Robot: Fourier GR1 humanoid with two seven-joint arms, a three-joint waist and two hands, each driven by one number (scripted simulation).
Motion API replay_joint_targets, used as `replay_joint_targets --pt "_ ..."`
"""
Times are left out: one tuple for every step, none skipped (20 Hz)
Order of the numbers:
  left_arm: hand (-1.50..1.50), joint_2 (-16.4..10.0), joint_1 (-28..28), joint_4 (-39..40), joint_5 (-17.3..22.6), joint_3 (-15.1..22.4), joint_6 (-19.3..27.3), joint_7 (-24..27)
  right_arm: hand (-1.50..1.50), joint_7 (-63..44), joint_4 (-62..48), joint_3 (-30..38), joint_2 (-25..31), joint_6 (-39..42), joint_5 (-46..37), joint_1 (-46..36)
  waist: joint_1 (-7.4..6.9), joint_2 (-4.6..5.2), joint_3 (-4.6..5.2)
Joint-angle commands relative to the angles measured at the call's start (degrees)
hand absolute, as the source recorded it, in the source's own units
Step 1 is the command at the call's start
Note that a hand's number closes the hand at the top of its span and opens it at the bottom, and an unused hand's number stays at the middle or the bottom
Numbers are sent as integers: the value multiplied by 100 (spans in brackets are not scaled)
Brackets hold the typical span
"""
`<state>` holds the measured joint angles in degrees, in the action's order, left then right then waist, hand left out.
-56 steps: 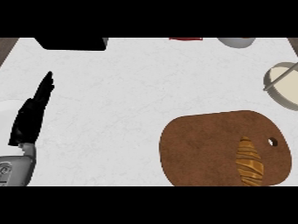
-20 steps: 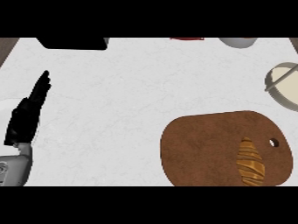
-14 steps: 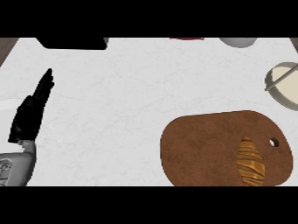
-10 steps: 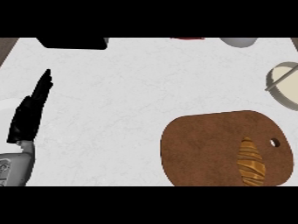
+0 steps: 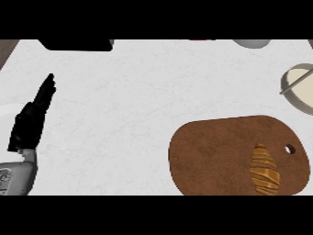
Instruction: Pick the squash from the cutting board and place it in the tiered basket
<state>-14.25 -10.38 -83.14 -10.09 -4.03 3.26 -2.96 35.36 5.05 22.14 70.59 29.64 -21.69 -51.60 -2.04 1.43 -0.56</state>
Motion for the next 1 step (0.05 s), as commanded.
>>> replay_joint_targets --pt "0 33 -126 -10 -66 43 51 -86 -150 450 -122 188 147 497 185 278 27 13 -16"
